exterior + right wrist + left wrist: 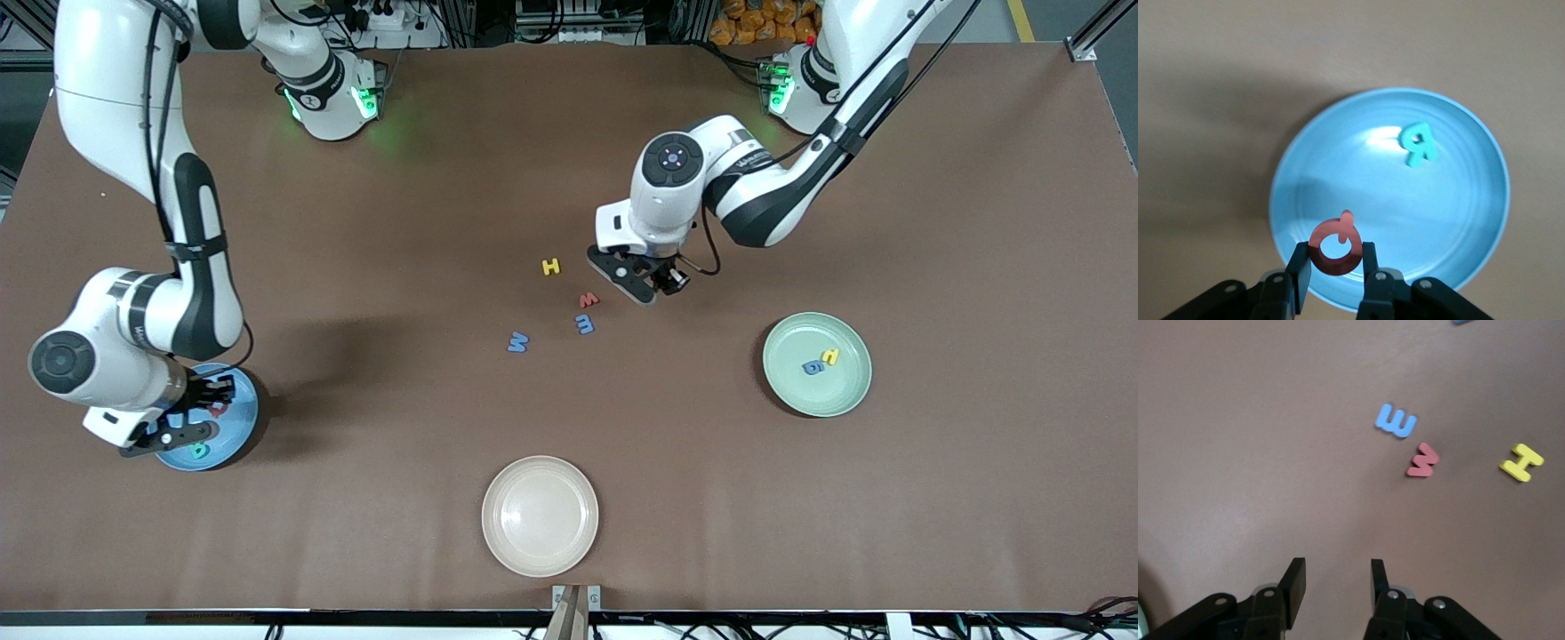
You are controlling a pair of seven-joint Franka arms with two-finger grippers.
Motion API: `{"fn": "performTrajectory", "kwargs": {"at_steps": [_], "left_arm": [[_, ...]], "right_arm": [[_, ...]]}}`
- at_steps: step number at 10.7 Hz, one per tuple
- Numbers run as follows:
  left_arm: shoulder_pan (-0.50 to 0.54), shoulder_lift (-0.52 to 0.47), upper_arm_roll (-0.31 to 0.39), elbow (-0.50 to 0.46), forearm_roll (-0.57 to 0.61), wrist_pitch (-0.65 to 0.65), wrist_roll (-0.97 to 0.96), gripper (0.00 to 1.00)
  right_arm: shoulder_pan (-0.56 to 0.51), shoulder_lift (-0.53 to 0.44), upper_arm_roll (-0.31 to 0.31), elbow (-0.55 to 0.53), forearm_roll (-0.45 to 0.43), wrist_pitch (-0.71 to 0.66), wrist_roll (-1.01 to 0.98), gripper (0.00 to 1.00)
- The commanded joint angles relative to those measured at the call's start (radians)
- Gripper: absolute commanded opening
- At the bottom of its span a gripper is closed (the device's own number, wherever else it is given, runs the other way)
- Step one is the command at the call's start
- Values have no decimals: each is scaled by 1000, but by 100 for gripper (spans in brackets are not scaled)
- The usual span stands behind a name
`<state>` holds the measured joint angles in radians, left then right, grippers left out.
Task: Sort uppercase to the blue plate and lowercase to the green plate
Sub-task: 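Release the pink letter on the blue plate while the left gripper reaches letters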
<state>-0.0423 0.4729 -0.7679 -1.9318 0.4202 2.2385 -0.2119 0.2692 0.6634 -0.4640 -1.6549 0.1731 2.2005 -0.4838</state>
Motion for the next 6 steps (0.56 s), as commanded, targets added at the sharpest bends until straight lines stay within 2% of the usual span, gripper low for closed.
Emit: {"fn": "performTrajectory", "kwargs": {"at_steps": [1,4,6], "left_arm": [[-30,18,2,23,28,7,89,47],[-117,73,9,58,28,12,126,47],[-166,159,13,109,148,19,112,46]], "right_arm": [[-22,-33,16,-36,0,10,-18,100],[-15,-47,16,-34,0,-10,-7,100],[-22,-51,15,-34,0,-24,-12,100]]}}
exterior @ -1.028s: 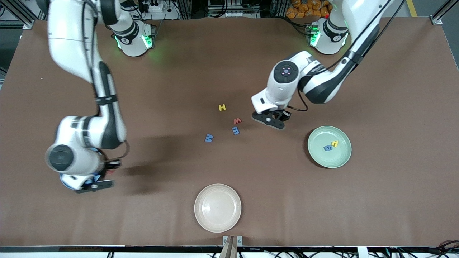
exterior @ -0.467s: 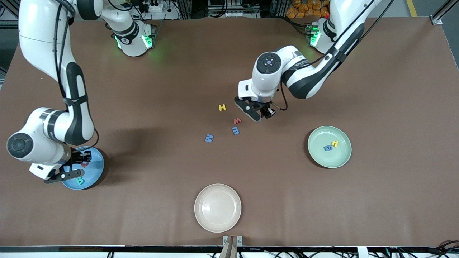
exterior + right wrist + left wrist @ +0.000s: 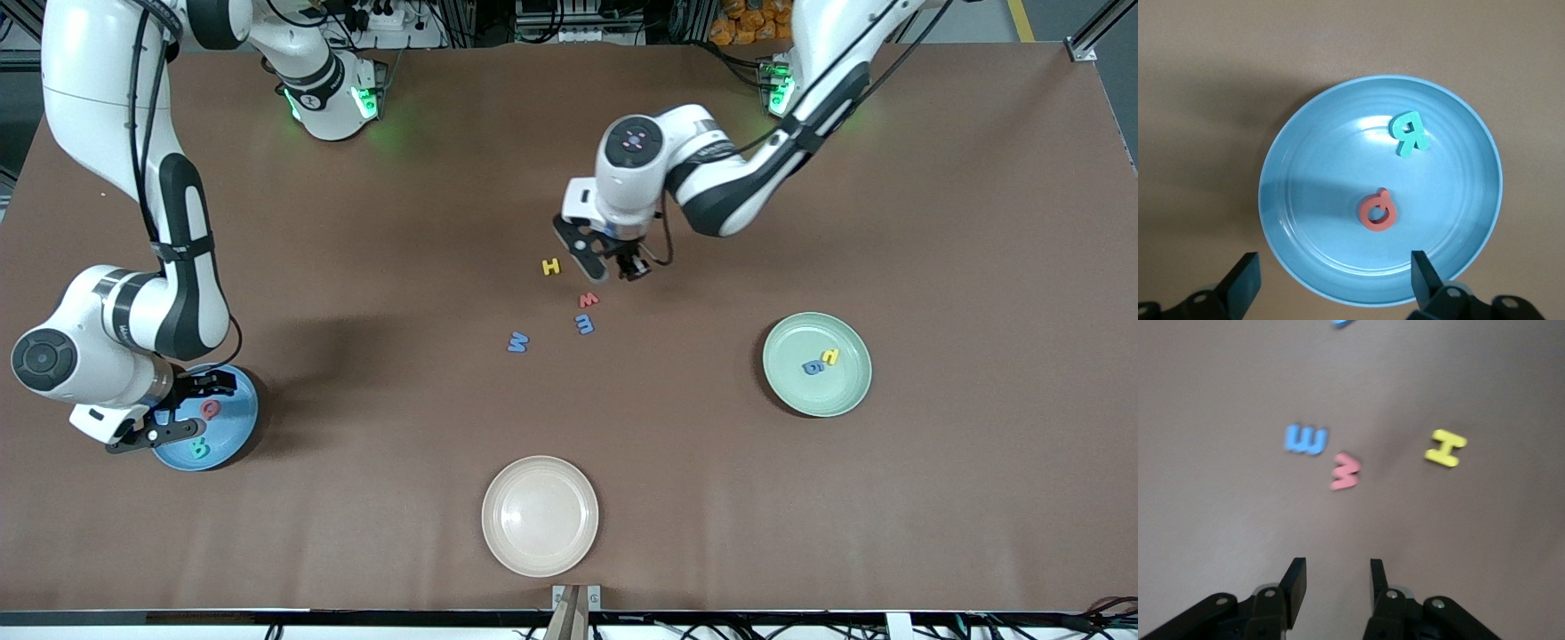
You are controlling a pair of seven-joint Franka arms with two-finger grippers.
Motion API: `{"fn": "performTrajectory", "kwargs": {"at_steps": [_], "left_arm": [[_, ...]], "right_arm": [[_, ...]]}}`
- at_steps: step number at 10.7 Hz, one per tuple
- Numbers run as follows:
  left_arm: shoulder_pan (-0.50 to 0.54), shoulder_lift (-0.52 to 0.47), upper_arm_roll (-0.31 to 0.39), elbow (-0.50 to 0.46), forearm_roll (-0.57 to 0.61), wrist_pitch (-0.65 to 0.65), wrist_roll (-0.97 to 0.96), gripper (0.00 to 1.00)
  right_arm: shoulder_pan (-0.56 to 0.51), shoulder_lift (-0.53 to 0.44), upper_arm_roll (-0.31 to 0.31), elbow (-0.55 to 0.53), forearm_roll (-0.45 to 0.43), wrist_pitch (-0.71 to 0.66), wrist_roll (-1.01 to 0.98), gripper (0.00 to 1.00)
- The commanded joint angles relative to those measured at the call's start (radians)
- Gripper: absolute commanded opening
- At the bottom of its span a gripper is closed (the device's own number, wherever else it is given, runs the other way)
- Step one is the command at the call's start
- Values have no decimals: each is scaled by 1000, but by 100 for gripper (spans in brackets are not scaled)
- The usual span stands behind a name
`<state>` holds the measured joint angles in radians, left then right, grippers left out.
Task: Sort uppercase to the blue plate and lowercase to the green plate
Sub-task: 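Release the pink letter on the blue plate while the left gripper reaches letters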
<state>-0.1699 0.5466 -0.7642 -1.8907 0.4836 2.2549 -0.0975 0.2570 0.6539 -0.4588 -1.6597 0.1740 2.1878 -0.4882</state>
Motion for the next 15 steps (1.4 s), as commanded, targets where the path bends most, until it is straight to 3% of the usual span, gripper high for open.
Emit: {"fn": "performTrajectory", "kwargs": {"at_steps": [1,6,10,13,15], "left_arm": [[-48,128,10,96,140,3,-5,46],[-54,168,40,124,193,67,16,45],[-72,193,46,122,193,115,10,46],[-155,194,135,122,207,153,1,46],[-157,197,146,122,207,166,5,45]], "right_arm": [[-21,-46,8,-31,-1,-14,-1,100],[-48,-40,9,-32,4,15,20,100],[-4,-51,11,-34,4,-3,144,100],[-4,-54,11,-34,4,-17,165,100],[-5,-74,11,-35,4,-78,165,100]]}}
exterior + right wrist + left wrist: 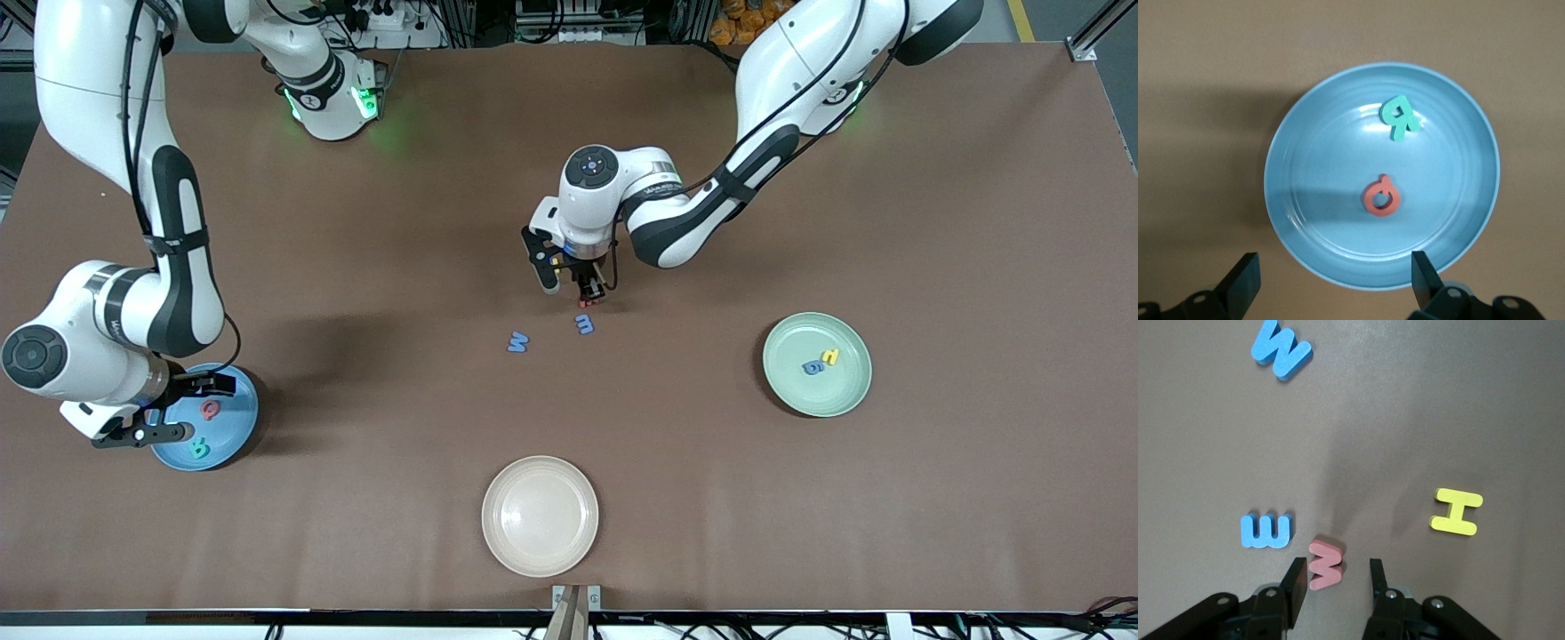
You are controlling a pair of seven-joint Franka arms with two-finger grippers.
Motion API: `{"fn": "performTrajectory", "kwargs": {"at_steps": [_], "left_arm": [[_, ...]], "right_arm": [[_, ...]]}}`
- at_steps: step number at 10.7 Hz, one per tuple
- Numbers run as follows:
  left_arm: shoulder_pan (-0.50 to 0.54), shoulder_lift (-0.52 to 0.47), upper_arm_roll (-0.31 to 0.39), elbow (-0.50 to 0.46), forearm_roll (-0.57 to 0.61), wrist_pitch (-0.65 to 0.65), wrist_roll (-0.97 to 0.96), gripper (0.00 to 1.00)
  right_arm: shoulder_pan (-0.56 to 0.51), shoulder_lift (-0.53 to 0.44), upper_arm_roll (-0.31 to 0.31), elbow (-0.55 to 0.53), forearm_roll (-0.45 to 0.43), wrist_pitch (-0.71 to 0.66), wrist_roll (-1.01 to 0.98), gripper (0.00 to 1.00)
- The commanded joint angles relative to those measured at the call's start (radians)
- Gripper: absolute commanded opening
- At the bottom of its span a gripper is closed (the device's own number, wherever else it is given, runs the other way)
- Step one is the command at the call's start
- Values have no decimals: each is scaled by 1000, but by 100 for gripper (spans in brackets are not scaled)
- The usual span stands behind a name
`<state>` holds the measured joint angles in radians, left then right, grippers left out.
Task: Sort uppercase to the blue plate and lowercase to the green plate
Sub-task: 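Release the pink letter on the blue plate while the left gripper reaches letters, then lower the left gripper and grasp the pink 'm' letter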
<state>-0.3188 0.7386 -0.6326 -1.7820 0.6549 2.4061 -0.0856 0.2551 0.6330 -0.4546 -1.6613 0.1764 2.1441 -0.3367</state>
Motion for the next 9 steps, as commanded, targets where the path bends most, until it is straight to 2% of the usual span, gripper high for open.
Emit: {"fn": "performTrajectory", "kwargs": {"at_steps": [1,9], "left_arm": [[-13,4,25,13,37,16,0,46],[-3,24,31,6,65,34,-13,46]], "right_arm": [[-7,-65,7,-32,2,-71,13,100],[1,-85,8,-38,3,-81,21,100]]}}
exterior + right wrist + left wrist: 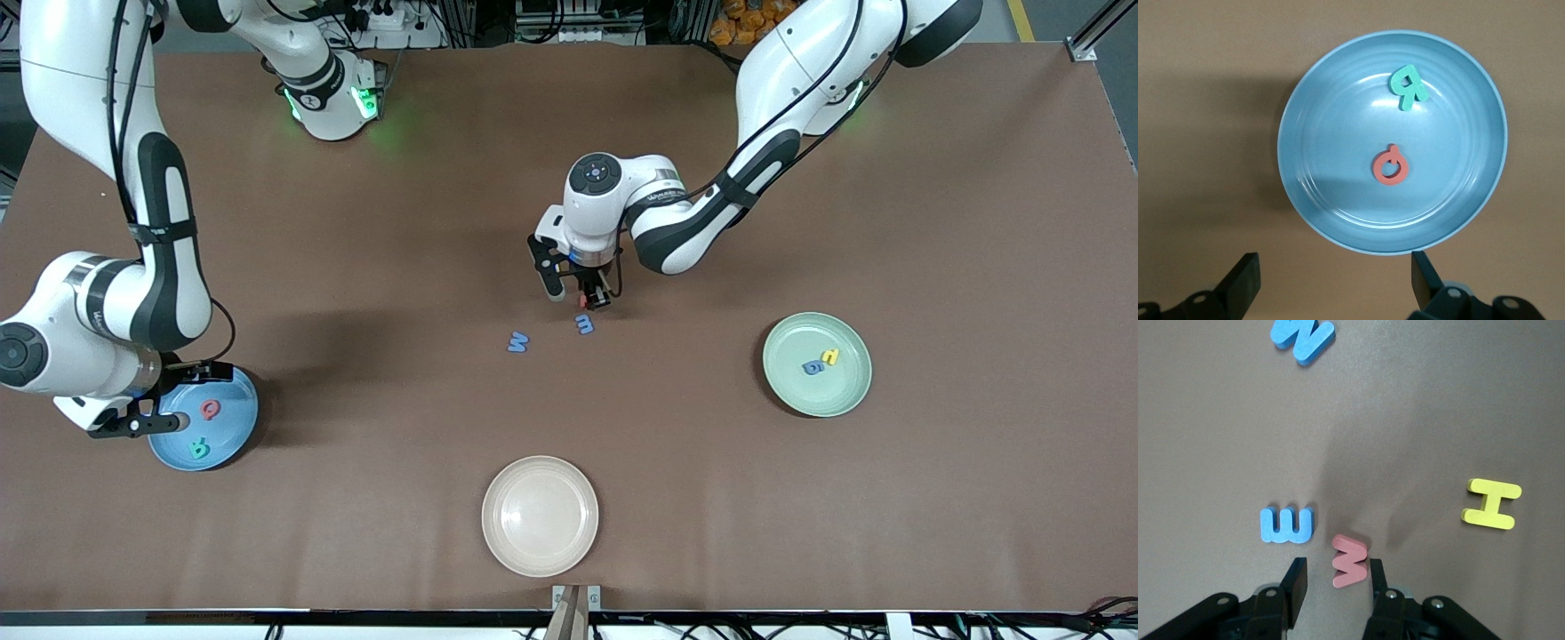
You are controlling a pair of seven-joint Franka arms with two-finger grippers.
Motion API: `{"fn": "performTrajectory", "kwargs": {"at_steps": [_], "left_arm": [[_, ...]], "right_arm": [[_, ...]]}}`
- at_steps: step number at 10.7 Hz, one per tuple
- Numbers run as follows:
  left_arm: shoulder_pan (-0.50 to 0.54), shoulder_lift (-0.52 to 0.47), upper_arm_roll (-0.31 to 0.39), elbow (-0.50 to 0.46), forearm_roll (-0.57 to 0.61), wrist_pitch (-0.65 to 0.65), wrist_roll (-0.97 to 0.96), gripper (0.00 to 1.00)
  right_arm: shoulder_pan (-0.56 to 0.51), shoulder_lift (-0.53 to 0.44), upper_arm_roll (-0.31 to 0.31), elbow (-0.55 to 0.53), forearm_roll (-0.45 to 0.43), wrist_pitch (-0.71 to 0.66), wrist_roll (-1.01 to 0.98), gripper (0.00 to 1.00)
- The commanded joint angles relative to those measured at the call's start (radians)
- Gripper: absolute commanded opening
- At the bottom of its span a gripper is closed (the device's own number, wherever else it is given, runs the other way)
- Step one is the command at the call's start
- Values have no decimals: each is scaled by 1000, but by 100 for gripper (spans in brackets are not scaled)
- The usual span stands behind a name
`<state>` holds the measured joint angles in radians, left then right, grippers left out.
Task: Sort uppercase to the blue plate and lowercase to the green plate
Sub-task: 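Lower the left gripper and grasp the pink 'm' letter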
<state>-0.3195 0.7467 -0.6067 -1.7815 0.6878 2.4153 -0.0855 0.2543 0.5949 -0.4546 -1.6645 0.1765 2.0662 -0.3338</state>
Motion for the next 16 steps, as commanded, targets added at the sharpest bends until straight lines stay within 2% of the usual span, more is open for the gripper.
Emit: {"fn": "performTrajectory", "kwargs": {"at_steps": [1,16], "left_arm": [[-4,23,5,5,32,28,-16,46],[-13,51,33,10,47,48,-14,44]], "right_arm": [[2,-49,10,-35,3,-4,18,100],[0,-49,13,-38,3,-3,18,100]]}}
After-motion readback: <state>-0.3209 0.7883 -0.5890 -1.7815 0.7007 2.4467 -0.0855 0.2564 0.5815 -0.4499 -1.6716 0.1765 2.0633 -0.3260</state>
